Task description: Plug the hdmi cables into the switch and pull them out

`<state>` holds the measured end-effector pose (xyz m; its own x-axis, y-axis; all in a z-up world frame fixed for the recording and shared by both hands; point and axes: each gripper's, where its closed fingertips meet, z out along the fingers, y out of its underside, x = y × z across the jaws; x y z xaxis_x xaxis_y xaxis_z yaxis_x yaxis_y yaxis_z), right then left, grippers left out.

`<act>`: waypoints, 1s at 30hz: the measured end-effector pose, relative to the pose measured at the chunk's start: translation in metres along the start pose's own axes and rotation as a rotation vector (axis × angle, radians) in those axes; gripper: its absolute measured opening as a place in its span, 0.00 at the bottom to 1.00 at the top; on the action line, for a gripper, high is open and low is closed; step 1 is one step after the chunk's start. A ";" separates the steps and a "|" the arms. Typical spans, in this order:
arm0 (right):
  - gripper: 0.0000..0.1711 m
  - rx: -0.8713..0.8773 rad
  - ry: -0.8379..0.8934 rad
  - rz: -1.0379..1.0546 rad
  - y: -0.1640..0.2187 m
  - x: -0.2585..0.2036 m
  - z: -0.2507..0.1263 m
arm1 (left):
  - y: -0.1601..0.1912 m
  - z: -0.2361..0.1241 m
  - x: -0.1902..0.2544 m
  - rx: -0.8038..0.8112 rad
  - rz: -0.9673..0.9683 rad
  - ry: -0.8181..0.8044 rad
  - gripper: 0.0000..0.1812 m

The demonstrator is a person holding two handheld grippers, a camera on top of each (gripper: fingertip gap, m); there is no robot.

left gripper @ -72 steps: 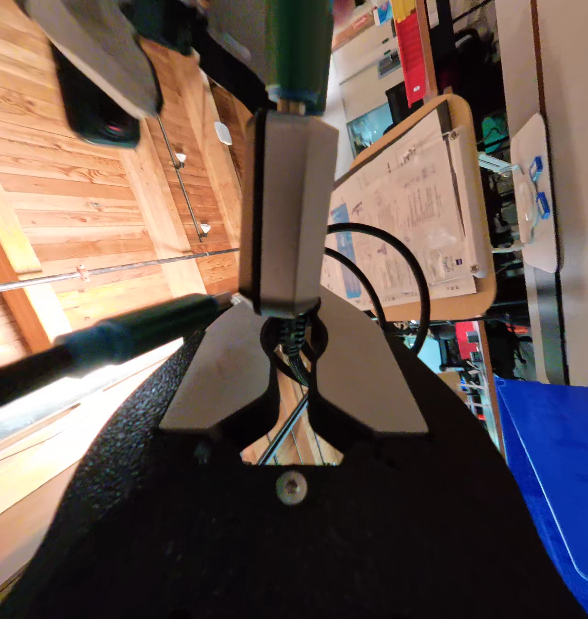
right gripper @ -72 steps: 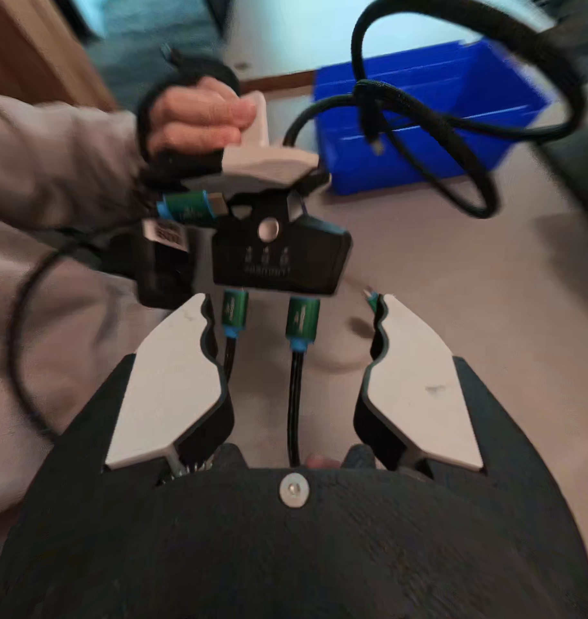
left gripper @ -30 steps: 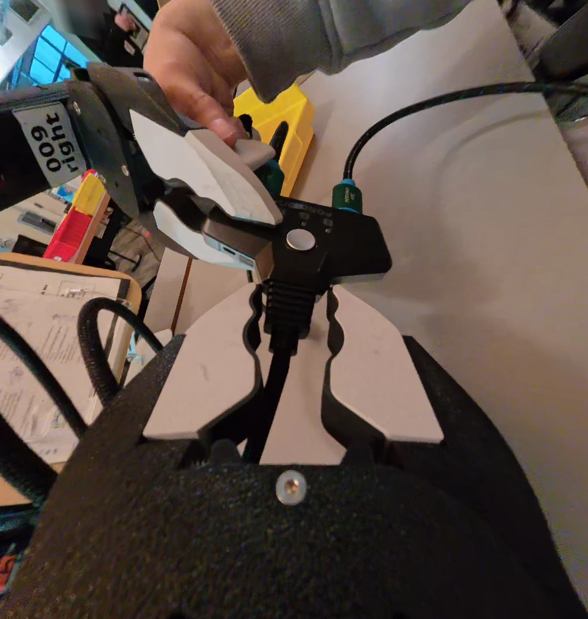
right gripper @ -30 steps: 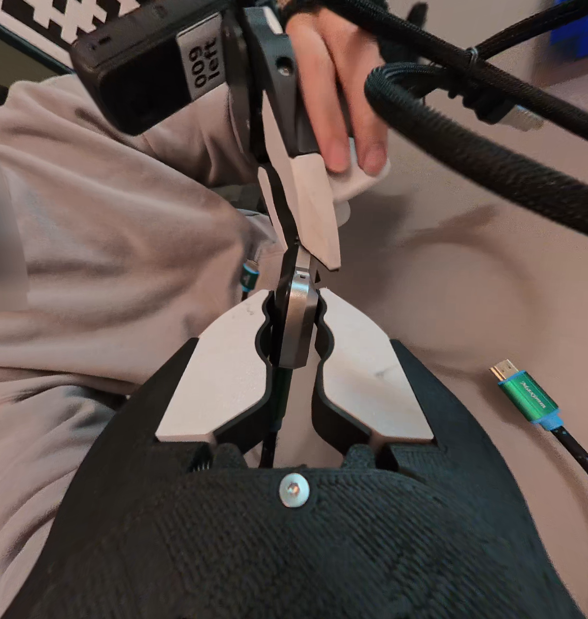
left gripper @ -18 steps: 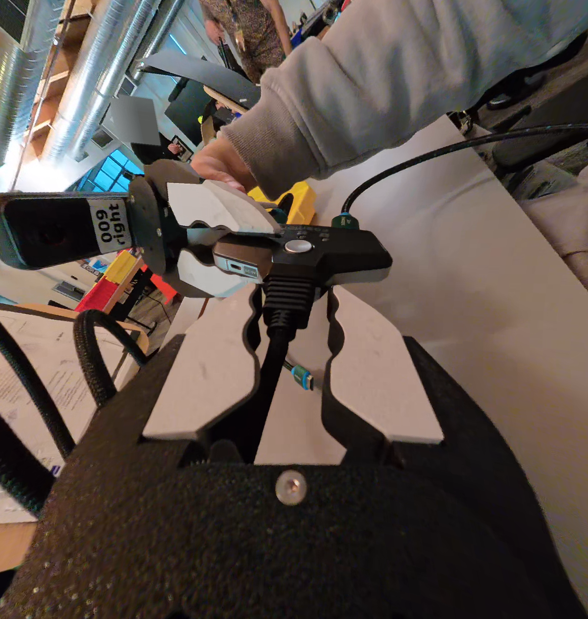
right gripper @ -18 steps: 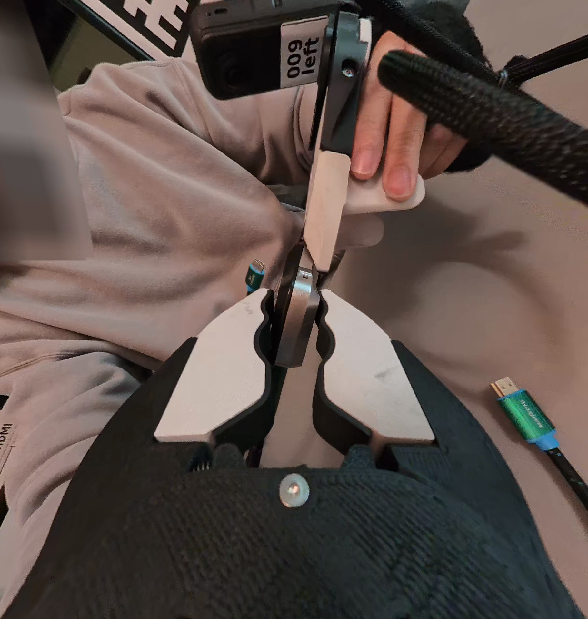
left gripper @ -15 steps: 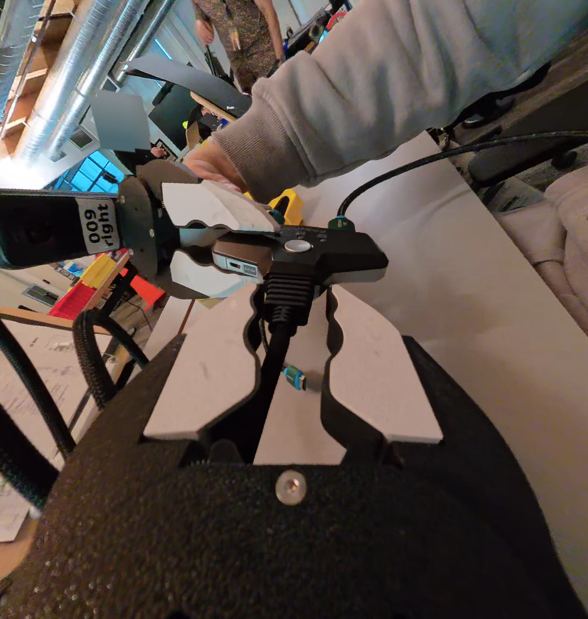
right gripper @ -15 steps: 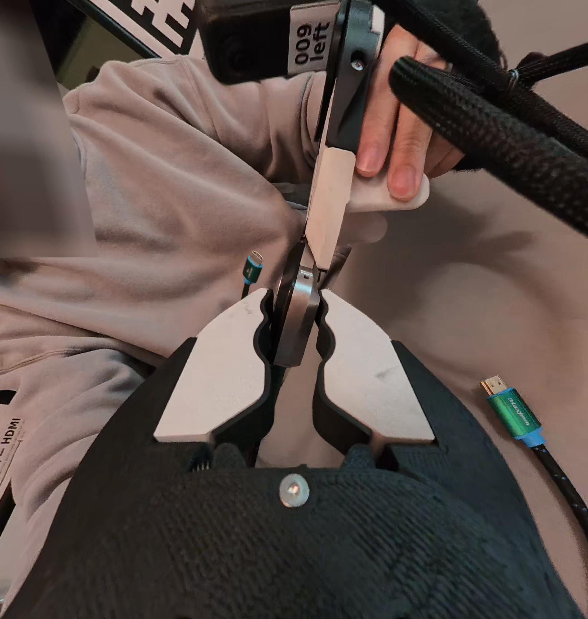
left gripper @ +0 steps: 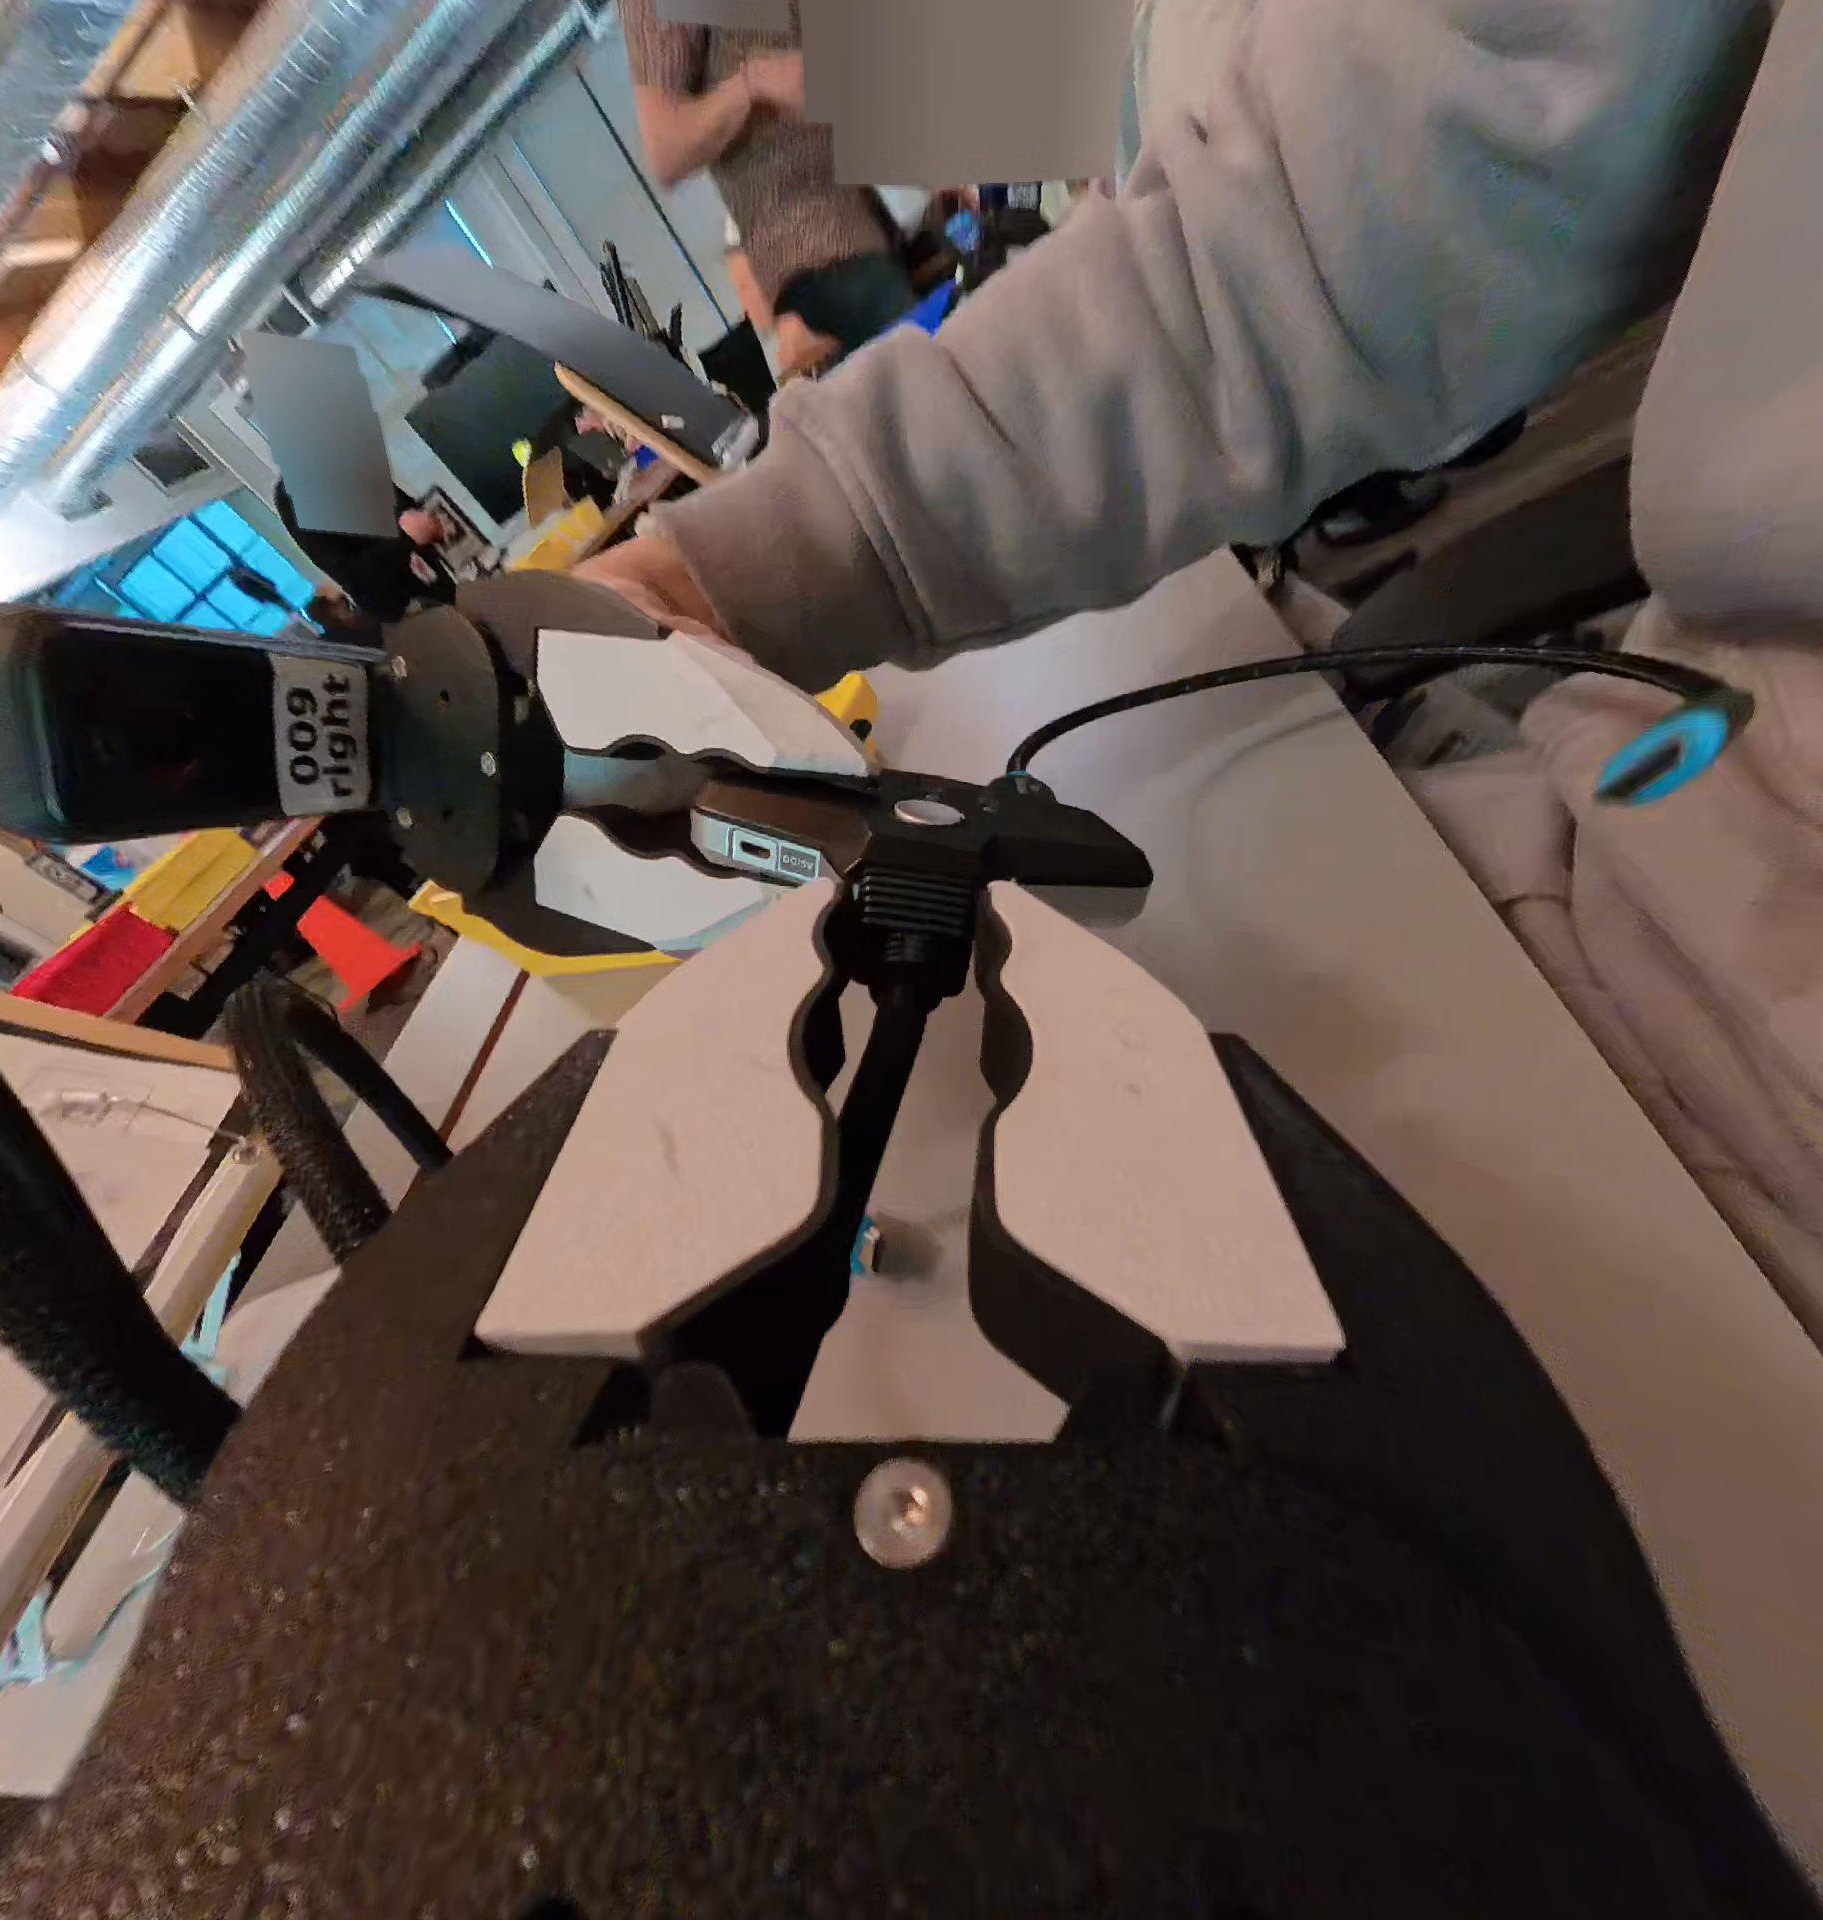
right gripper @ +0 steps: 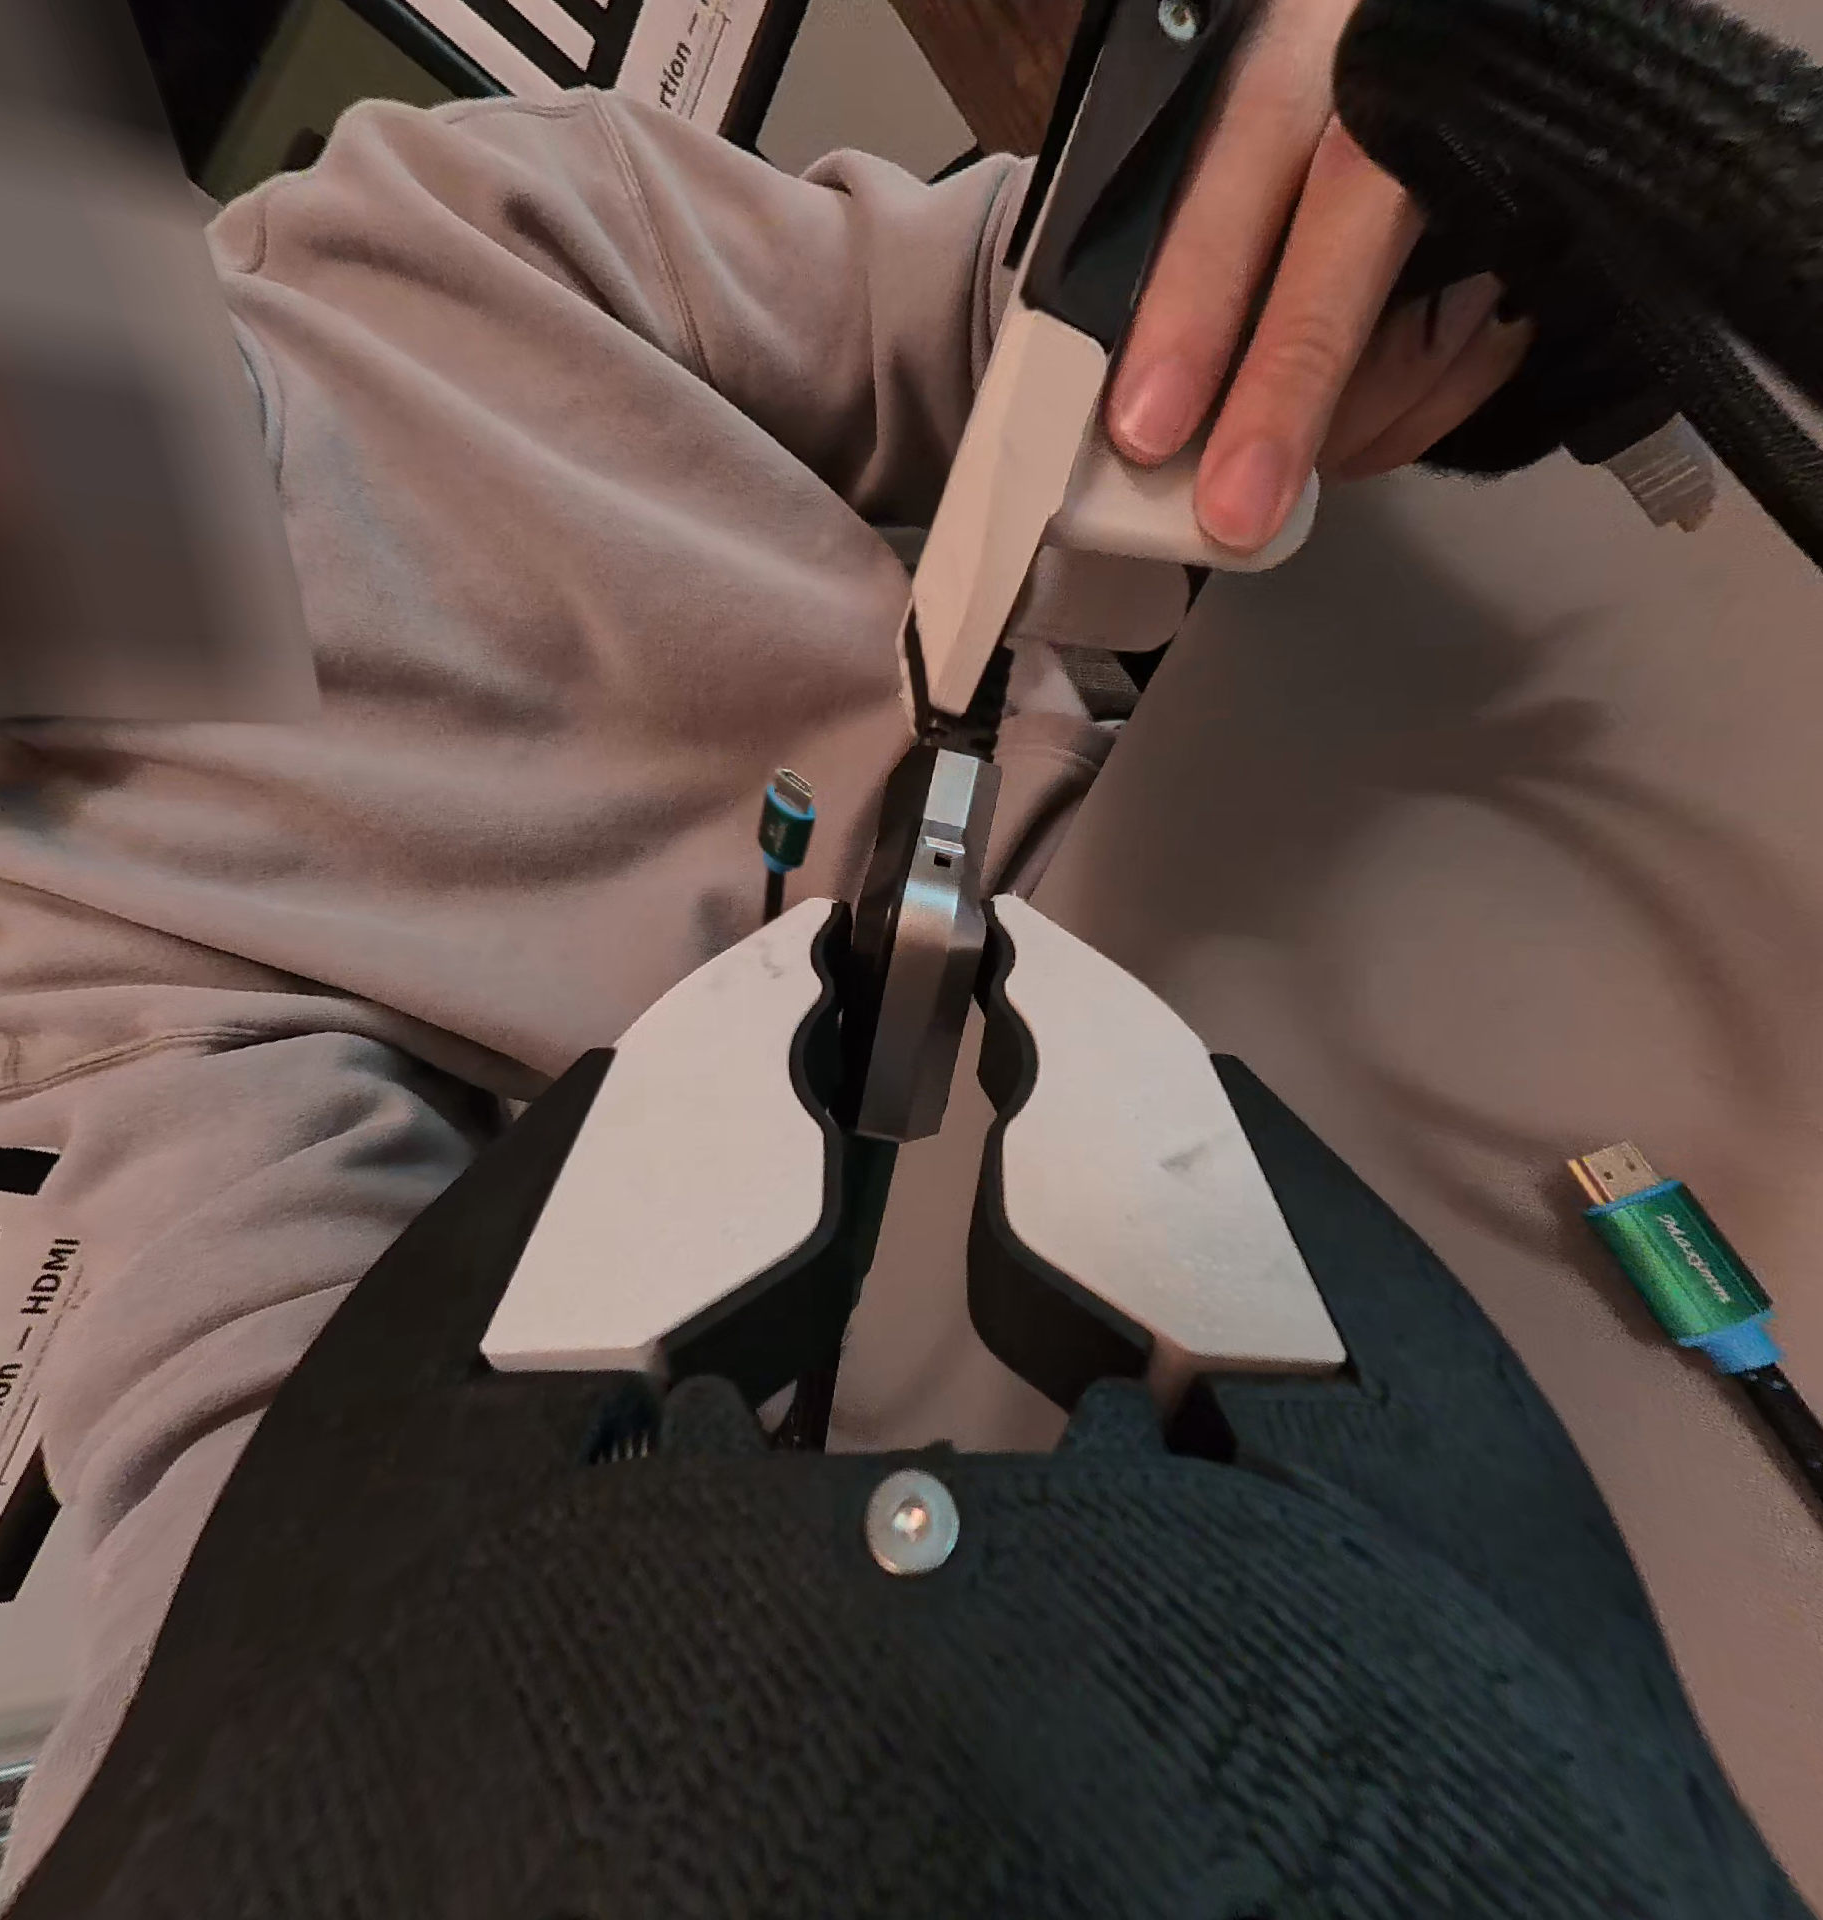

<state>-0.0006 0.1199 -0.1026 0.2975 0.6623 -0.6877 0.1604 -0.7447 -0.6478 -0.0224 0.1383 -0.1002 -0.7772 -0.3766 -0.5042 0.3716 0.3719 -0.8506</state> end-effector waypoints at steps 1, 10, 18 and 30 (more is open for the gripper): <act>0.13 -0.009 0.012 -0.002 0.001 0.002 0.000 | 0.002 0.001 0.001 -0.022 0.001 0.005 0.12; 0.13 -0.044 -0.005 -0.027 0.006 0.000 0.002 | 0.004 0.010 0.006 -0.064 0.032 0.000 0.12; 0.13 -0.055 0.019 -0.015 0.012 0.003 0.000 | 0.011 0.015 0.006 -0.091 0.042 -0.041 0.13; 0.13 -0.035 0.020 0.003 0.011 0.004 -0.005 | 0.017 0.018 0.003 -0.071 -0.010 -0.082 0.13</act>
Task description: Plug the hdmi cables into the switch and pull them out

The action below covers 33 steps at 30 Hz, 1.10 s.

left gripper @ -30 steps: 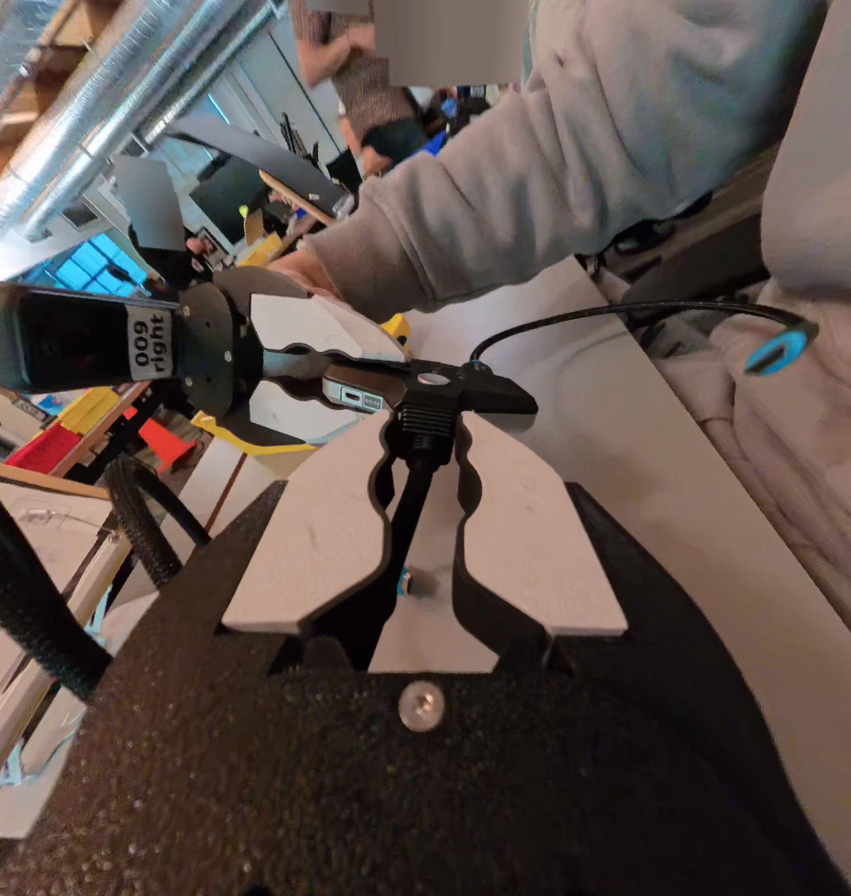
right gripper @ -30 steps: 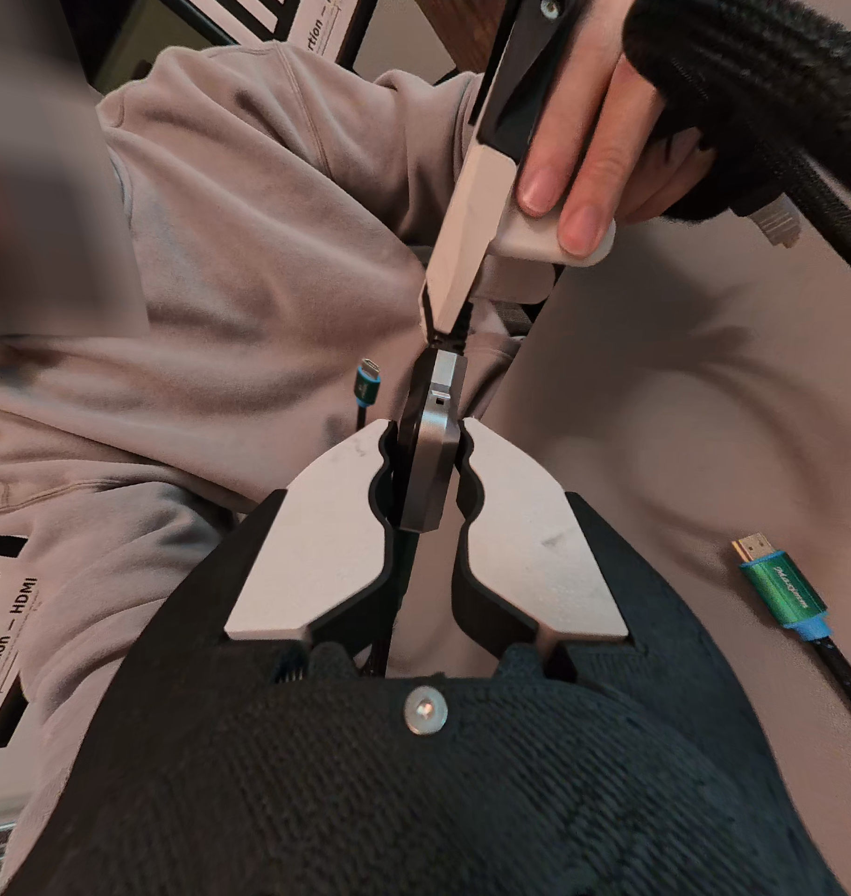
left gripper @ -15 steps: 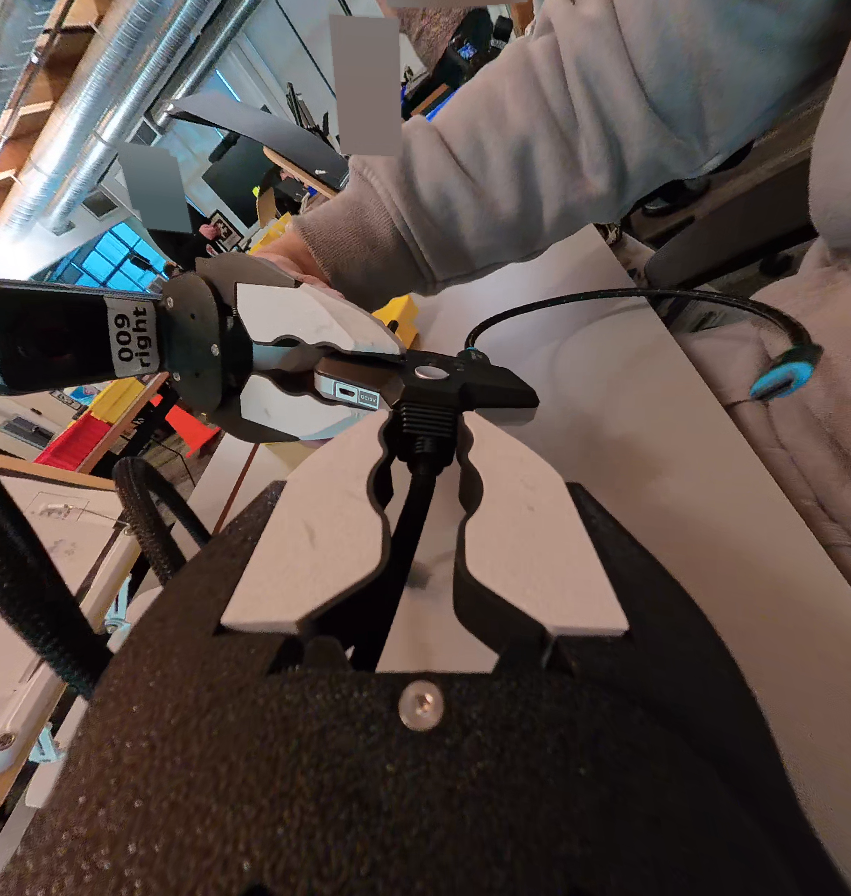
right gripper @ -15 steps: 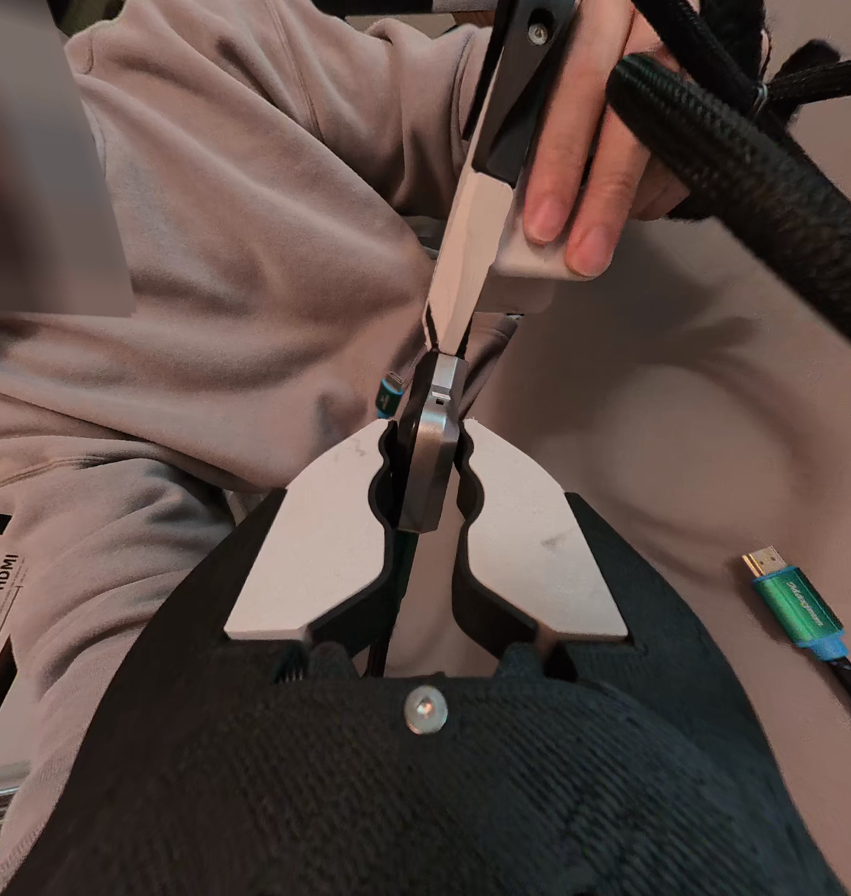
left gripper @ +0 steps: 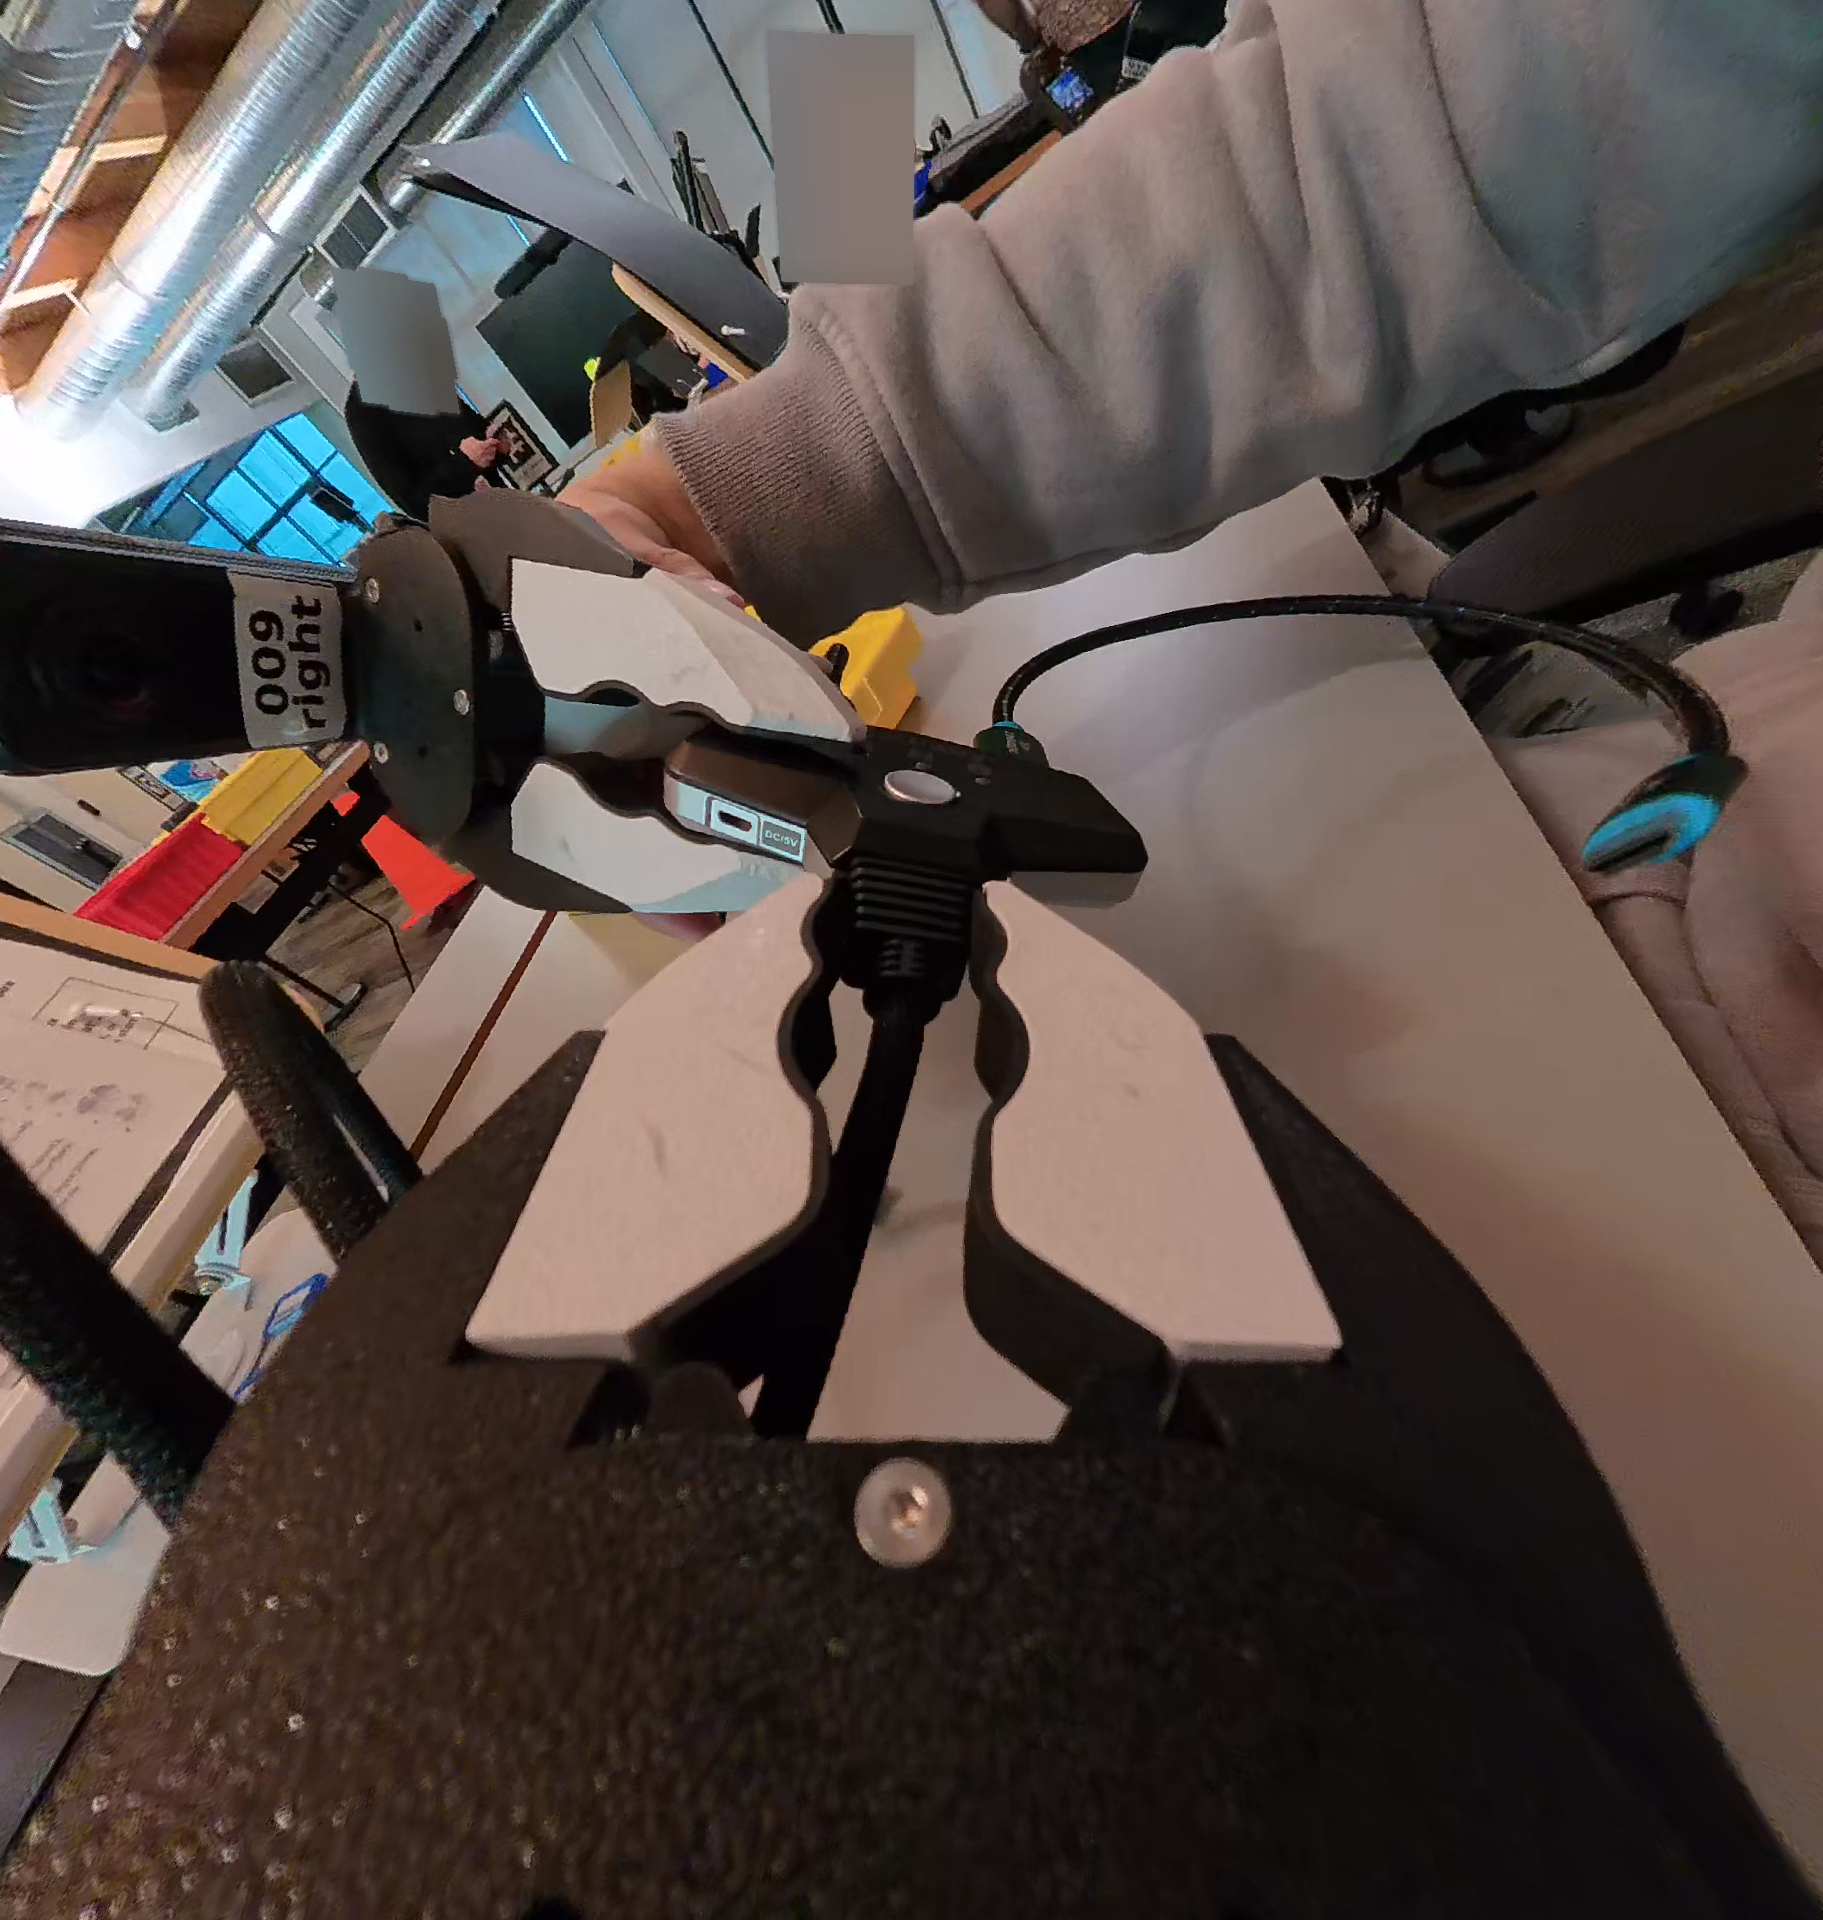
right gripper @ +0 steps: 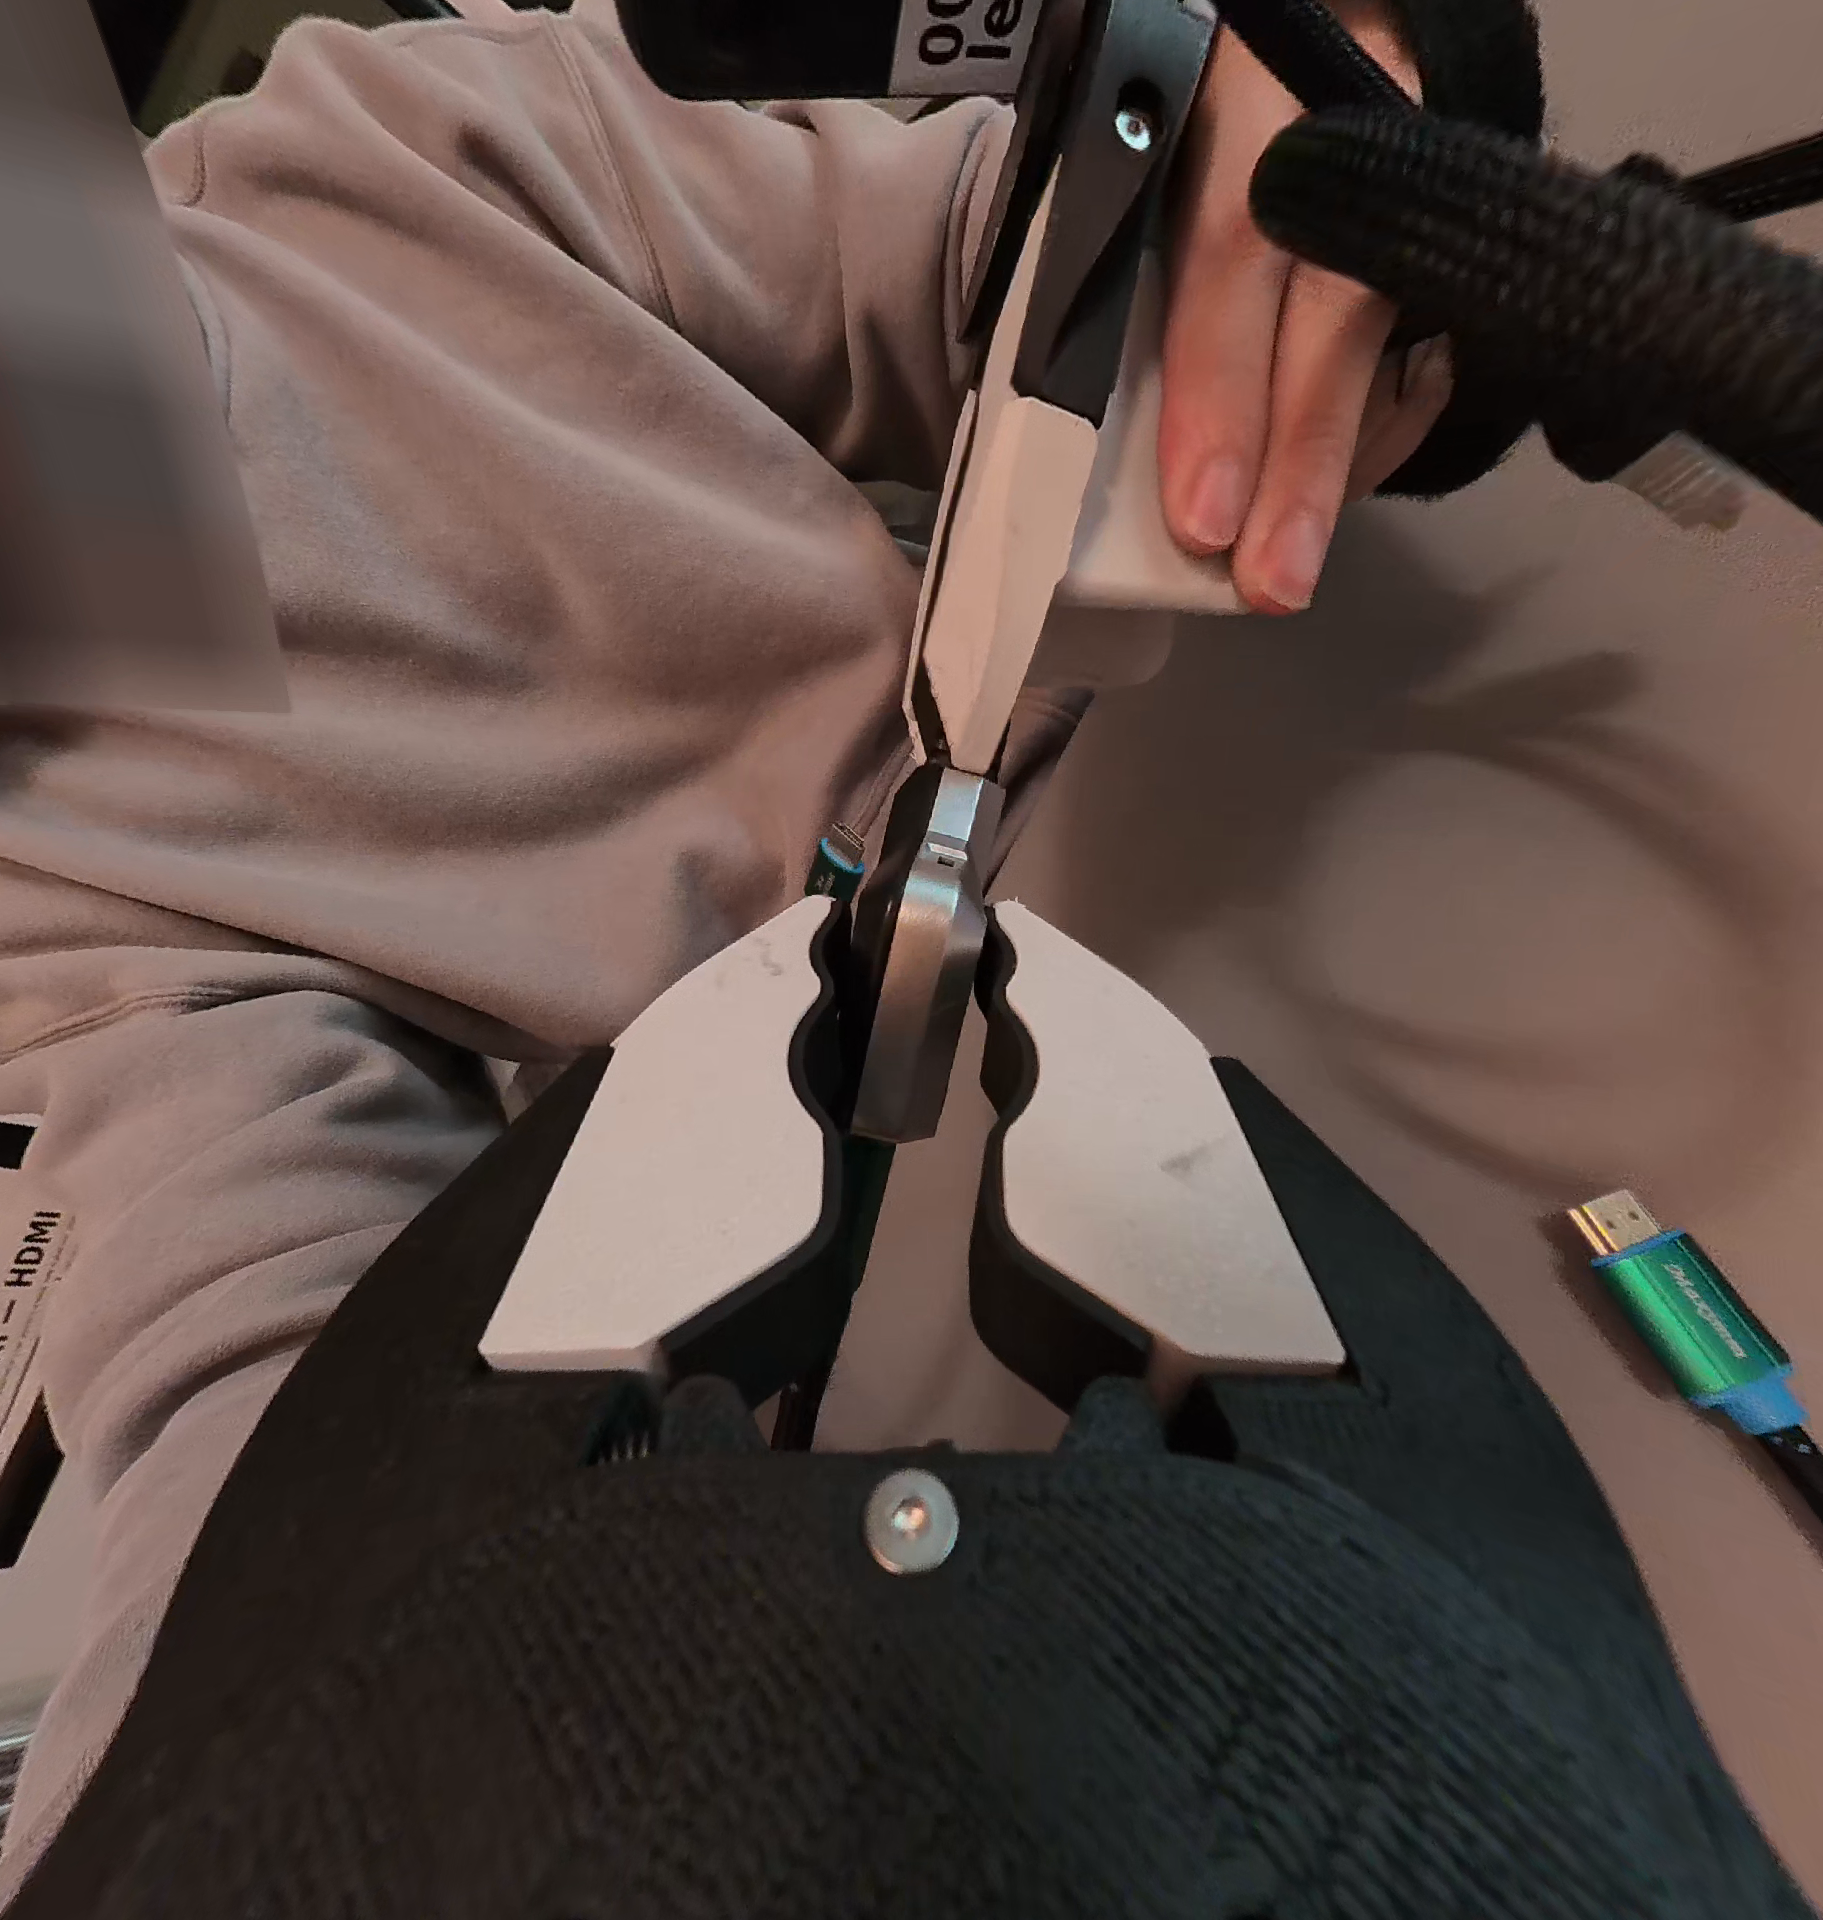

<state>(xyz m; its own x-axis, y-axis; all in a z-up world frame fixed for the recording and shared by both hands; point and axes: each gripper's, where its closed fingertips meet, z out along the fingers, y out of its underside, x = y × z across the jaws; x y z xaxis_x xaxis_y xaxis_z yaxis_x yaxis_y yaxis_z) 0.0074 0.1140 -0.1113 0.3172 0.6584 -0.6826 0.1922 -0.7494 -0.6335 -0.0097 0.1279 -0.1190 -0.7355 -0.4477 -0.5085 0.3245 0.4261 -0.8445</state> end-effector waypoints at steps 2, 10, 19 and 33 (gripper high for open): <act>0.13 -0.007 0.007 0.003 0.001 0.002 0.000 | 0.003 0.000 0.000 -0.002 0.001 -0.005 0.13; 0.14 0.044 0.012 0.028 -0.008 0.007 -0.004 | 0.002 -0.003 -0.012 0.018 -0.118 -0.079 0.13; 0.33 0.207 0.683 -0.308 -0.062 0.018 -0.078 | 0.008 -0.017 -0.041 0.170 -0.361 -0.202 0.13; 0.31 0.075 1.082 -0.533 -0.037 -0.049 -0.052 | 0.000 -0.040 -0.063 0.492 -0.577 -0.100 0.13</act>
<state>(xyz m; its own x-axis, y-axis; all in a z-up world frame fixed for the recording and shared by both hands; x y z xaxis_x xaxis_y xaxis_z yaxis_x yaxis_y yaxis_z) 0.0331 0.1056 -0.0354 0.8349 0.4575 0.3062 0.4924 -0.3719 -0.7869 0.0131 0.1875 -0.0796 -0.8192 -0.5719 0.0430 0.1498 -0.2858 -0.9465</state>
